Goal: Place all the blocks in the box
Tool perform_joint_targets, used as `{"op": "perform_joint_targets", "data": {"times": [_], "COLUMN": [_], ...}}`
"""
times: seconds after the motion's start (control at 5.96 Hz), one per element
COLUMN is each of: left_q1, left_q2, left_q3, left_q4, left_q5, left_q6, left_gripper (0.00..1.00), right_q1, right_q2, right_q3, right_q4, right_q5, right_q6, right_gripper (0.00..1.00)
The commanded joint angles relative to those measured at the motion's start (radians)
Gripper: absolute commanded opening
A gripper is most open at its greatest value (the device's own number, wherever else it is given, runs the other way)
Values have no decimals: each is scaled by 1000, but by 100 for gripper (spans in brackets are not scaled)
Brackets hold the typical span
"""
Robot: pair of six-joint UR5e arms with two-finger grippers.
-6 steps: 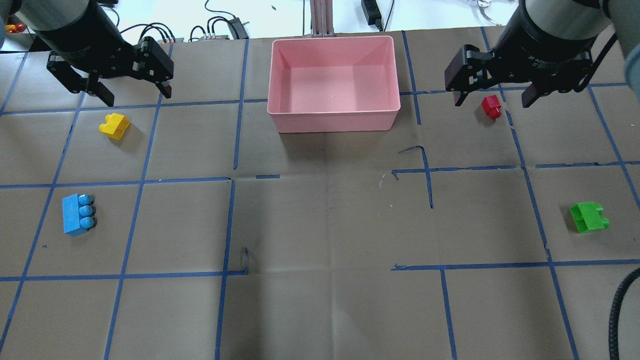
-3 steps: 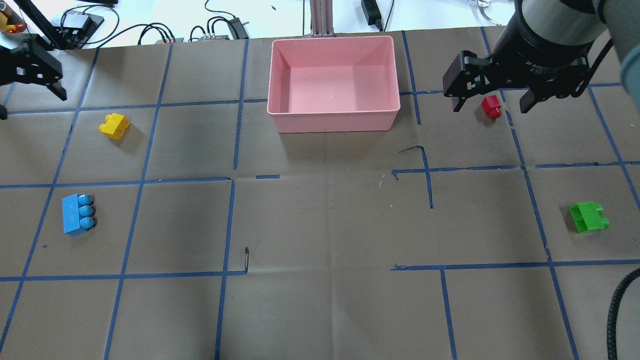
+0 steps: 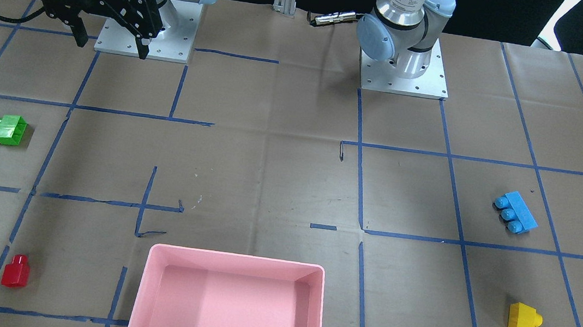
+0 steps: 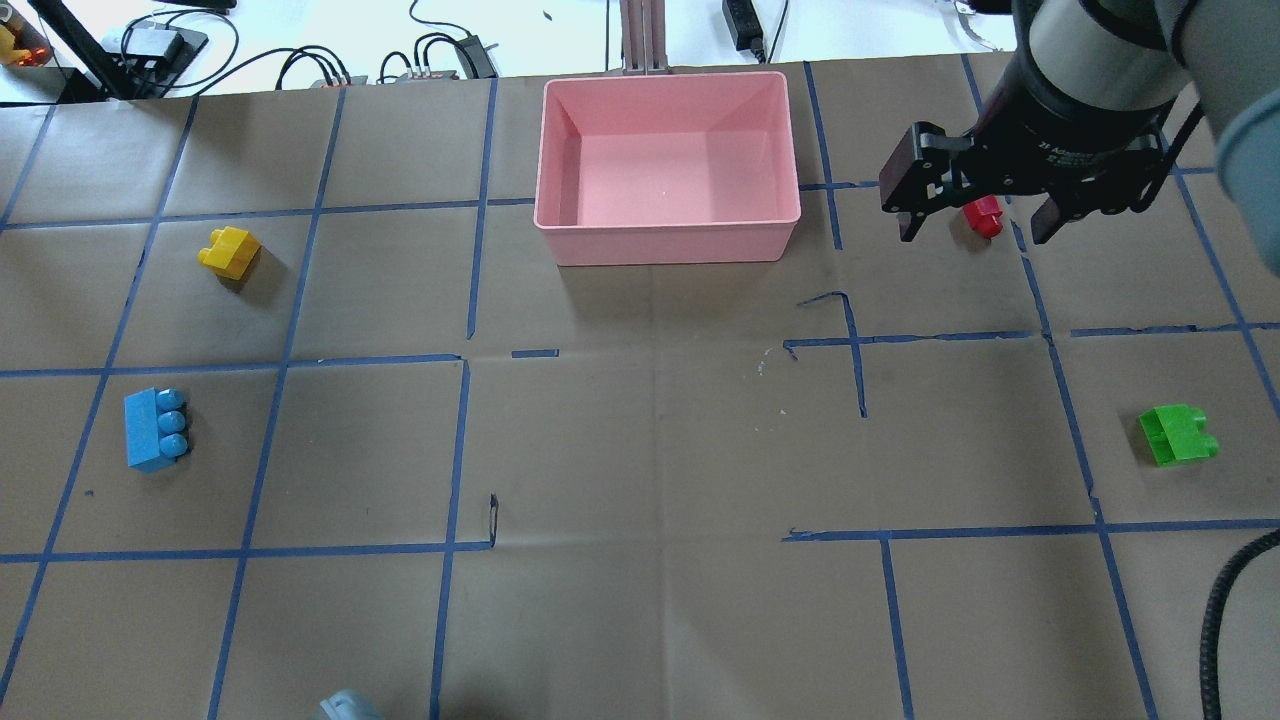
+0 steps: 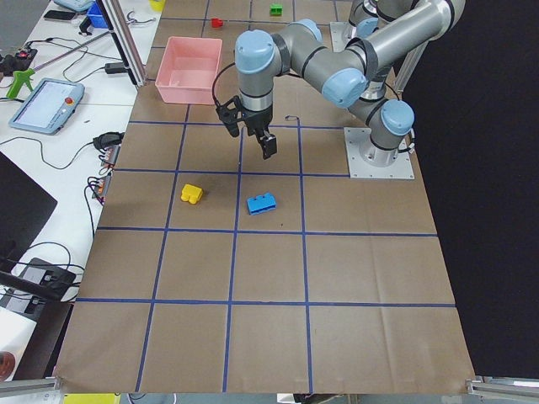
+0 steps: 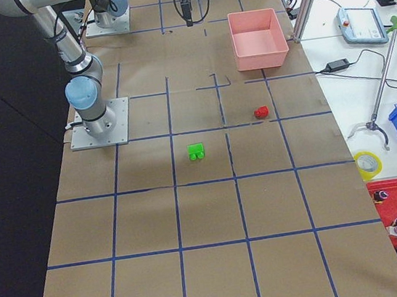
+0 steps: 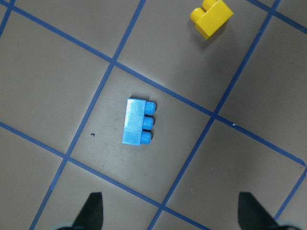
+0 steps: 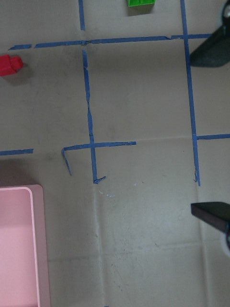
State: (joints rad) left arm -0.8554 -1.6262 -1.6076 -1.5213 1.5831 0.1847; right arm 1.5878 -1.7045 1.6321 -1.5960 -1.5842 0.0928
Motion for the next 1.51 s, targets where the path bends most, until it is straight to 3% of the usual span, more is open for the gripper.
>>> {"op": "perform_joint_targets", "data": {"times": [0.0, 0.34, 0.67, 0.84, 1.01, 1.18, 1.34], "left_q1": [15, 15, 15, 15, 15, 15, 15], "left_q2": [-36, -99, -174, -207, -221, -239, -273], "left_q3": [-156, -282, -321, -322, -321, -321, -321], "left_q4": [175, 361, 518, 548, 553, 572, 611], "left_q5": [-2, -2, -3, -3, -6, -12, -12], "left_q6": [33, 116, 156, 154, 151, 148, 153], "left_gripper": [100, 99, 99, 99, 99, 99, 99], "right_q1": [-32, -133, -301, -413, -577, -721, -770], "right_q2": [-4, -20, -148, -229, -266, -254, -224], "right_q3": [35, 41, 176, 284, 380, 420, 445], "right_q4": [-18, -10, -25, -120, -142, -163, -232], "right_q5": [-11, -14, 7, 68, 155, 284, 306], "right_q6": [-186, -341, -491, -653, -809, -947, -1057], "right_gripper": [100, 99, 95, 99, 99, 99, 99]}}
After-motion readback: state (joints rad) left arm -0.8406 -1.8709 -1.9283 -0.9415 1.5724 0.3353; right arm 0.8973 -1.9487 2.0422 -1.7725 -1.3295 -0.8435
